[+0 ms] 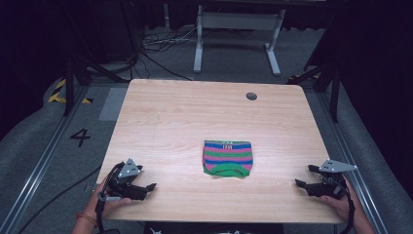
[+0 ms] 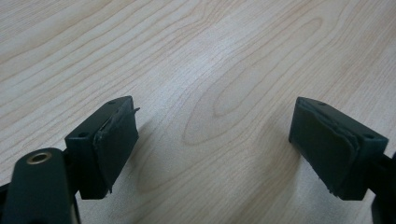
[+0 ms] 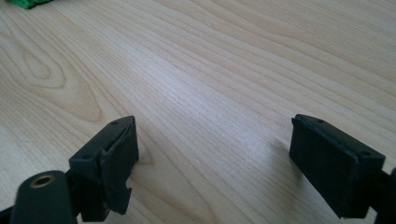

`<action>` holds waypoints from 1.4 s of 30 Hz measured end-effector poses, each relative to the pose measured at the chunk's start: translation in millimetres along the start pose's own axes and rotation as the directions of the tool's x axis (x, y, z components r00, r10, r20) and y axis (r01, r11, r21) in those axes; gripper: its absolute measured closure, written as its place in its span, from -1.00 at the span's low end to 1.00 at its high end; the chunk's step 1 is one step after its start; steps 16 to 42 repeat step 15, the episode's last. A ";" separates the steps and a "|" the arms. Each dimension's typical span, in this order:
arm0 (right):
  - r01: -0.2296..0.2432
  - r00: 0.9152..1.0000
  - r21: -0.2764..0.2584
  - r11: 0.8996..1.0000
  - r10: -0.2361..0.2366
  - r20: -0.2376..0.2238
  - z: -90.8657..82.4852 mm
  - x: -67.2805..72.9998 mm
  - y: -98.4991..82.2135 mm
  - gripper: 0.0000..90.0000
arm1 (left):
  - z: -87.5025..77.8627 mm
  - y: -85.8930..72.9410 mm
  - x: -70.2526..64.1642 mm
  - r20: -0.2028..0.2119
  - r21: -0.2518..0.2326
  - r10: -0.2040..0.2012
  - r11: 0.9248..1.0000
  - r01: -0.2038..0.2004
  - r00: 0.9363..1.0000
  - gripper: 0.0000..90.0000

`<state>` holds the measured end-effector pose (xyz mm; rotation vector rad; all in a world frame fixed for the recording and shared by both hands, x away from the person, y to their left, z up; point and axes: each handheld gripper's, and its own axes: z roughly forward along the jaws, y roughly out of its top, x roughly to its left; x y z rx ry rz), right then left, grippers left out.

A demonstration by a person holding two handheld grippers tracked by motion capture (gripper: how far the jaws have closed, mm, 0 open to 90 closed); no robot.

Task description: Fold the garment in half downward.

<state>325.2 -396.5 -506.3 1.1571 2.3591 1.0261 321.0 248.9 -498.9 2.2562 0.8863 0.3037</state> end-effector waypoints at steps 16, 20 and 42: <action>0.000 1.000 0.000 1.000 0.000 0.001 0.0 0.0 0.0 -0.65 | -0.1 0.0 0.1 -0.003 0.002 -0.008 1.000 0.008 1.000 -0.66; 0.000 1.000 0.000 1.000 0.000 0.001 0.0 0.0 0.0 -0.65 | -0.1 0.0 0.1 -0.003 0.002 -0.008 1.000 0.008 1.000 -0.66; 0.000 1.000 0.000 1.000 0.000 0.001 0.0 0.0 0.0 -0.65 | -0.1 0.0 0.1 -0.003 0.002 -0.008 1.000 0.008 1.000 -0.66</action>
